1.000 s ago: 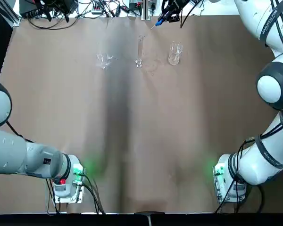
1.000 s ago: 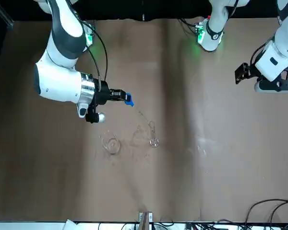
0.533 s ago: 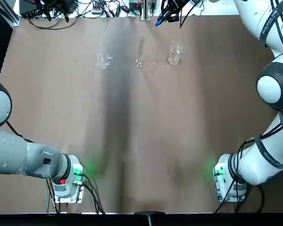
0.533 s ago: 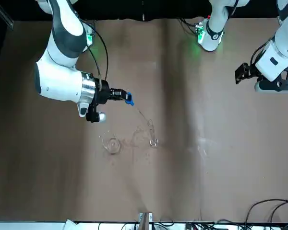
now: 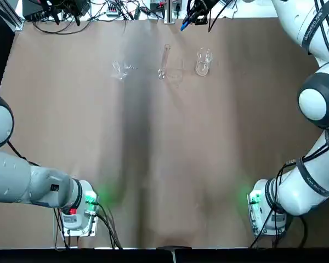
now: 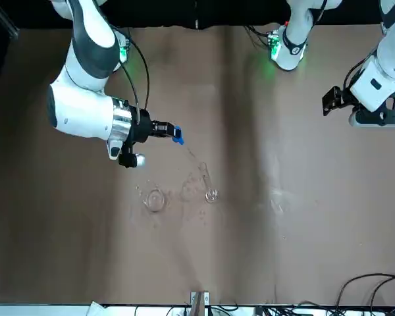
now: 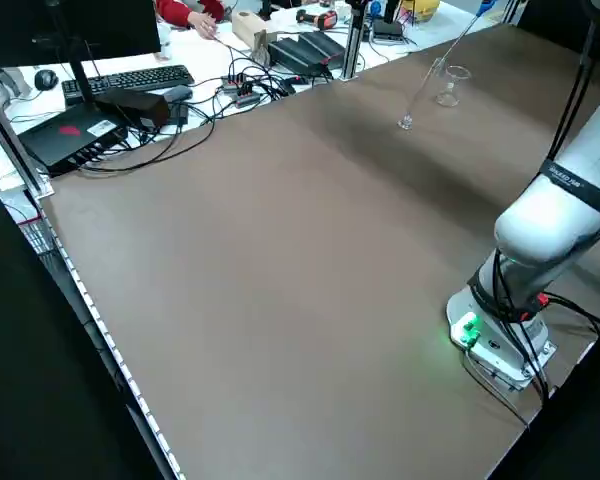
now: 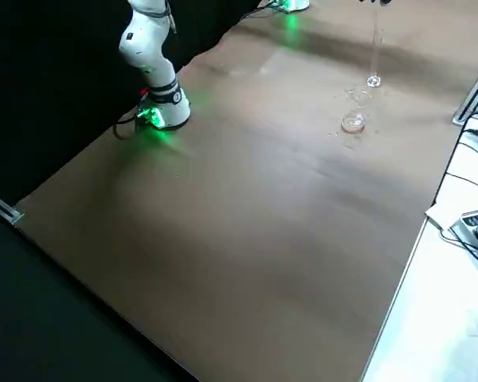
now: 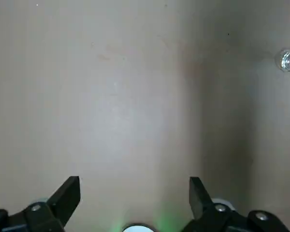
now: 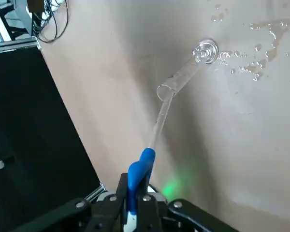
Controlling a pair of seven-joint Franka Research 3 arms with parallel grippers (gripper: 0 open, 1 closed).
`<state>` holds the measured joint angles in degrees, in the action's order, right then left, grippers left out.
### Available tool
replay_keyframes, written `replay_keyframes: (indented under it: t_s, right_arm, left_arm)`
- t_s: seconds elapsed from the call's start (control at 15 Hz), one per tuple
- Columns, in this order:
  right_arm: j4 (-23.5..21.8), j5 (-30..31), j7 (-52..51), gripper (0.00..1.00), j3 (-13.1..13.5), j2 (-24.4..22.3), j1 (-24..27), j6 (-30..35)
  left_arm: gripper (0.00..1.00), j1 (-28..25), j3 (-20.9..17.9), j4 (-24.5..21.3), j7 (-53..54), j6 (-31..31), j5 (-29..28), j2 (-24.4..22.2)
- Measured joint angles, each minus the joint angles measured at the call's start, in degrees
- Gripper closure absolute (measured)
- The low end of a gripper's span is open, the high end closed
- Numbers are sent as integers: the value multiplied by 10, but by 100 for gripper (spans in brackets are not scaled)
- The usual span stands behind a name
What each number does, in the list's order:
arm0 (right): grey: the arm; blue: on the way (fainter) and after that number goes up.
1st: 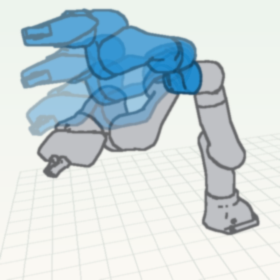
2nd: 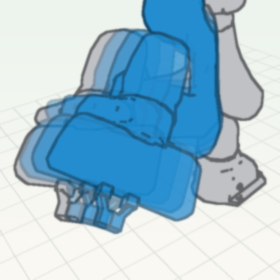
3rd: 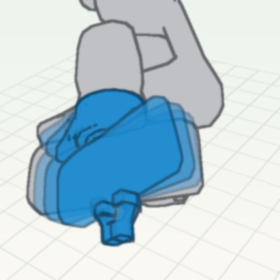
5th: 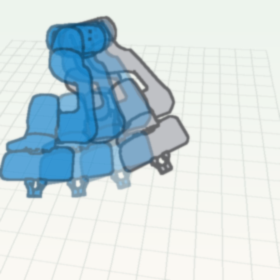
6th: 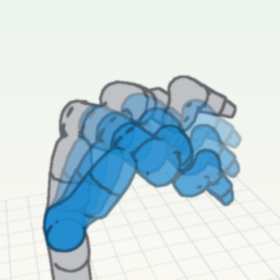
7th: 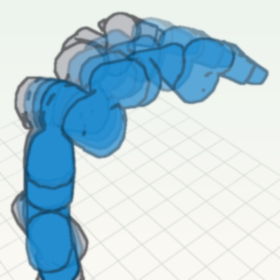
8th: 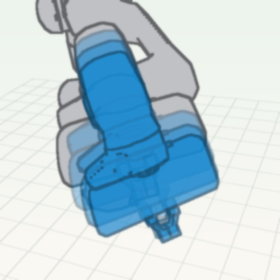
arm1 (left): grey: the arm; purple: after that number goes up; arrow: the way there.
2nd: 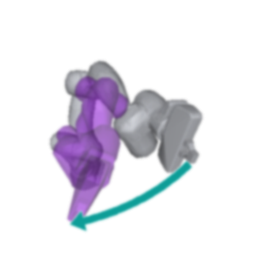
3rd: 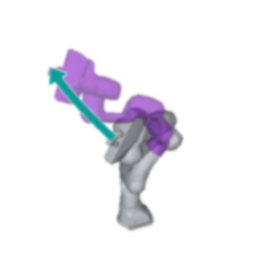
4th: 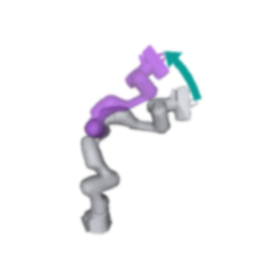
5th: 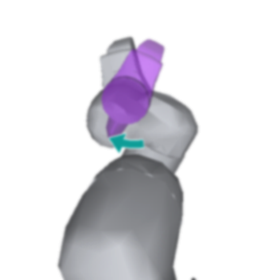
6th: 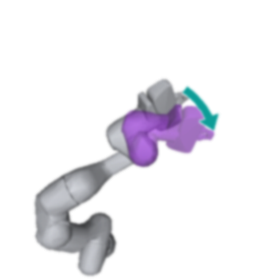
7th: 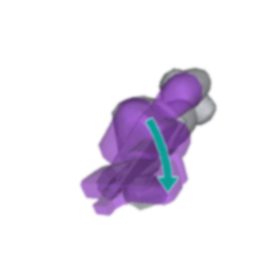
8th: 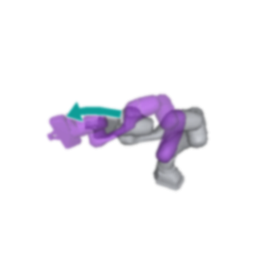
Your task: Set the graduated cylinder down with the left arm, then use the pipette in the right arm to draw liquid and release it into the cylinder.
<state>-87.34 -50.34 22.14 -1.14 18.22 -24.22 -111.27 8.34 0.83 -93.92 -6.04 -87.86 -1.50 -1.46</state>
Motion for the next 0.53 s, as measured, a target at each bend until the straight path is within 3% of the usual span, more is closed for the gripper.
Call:
replay_keyframes:
  t_s: [0.53]
  right_arm:
    - [1, 0, 23, 93, 0, 0, -18, -41]
  left_arm:
    - [0, -1, 0, 0, 0, 0, 0, 0]
